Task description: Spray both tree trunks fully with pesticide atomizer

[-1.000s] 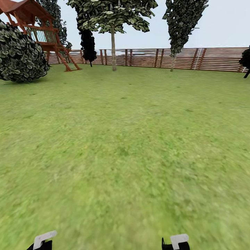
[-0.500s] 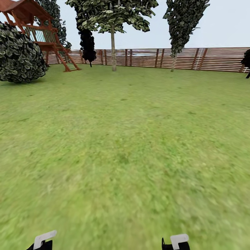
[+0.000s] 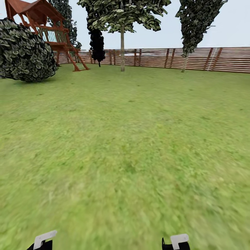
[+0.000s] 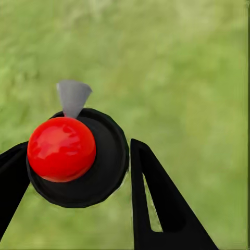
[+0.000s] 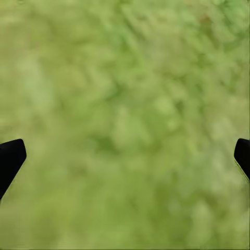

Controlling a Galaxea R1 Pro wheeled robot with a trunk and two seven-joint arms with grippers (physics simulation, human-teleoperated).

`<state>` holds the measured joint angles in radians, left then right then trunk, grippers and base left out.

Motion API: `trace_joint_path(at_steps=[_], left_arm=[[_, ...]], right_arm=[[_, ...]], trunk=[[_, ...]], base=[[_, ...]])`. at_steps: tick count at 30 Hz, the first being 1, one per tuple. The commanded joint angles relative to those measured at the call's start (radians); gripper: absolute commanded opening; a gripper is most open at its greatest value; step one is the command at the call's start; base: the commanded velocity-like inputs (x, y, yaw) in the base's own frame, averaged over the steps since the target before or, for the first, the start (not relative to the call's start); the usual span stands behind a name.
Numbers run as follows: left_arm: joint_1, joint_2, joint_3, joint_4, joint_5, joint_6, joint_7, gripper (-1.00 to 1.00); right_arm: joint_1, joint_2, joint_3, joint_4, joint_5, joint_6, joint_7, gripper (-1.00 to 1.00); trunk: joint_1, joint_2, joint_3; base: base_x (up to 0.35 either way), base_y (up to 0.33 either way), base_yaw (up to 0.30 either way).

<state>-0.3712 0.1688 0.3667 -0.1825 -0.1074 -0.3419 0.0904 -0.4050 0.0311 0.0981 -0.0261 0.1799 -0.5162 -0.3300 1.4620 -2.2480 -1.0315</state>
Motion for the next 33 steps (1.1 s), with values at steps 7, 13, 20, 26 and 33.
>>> trace_joint_path(at_steps=[7, 13, 20, 26, 33], left_arm=[[0.000, -0.001, 0.000, 0.000, 0.000, 0.001, 0.000, -1.00], [0.000, -0.002, 0.000, 0.000, 0.000, 0.001, 0.000, -1.00], [0.000, -0.002, 0.000, 0.000, 0.000, 0.001, 0.000, -1.00], [0.000, -0.002, 0.001, 0.000, 0.000, 0.001, 0.000, -1.00], [0.000, -0.002, 0.001, 0.000, 0.000, 0.001, 0.000, -1.00]], right_arm=[[0.000, 0.000, 0.000, 0.000, 0.000, 0.000, 0.000, 1.00], [0.000, 0.000, 0.000, 0.000, 0.000, 0.001, 0.000, 1.00], [0.000, 0.000, 0.000, 0.000, 0.000, 0.000, 0.000, 1.00], [0.000, 0.000, 0.000, 0.000, 0.000, 0.001, 0.000, 1.00], [0.000, 0.000, 0.000, 0.000, 0.000, 0.001, 0.000, 1.00]], trunk=[[0.000, 0.000, 0.000], [0.000, 0.000, 0.000], [0.000, 0.000, 0.000], [0.000, 0.000, 0.000], [0.000, 0.000, 0.000]], base=[[0.337, 0.000, 0.001], [0.337, 0.000, 0.000], [0.337, 0.000, 0.000], [0.337, 0.000, 0.000], [0.337, 0.000, 0.000]])
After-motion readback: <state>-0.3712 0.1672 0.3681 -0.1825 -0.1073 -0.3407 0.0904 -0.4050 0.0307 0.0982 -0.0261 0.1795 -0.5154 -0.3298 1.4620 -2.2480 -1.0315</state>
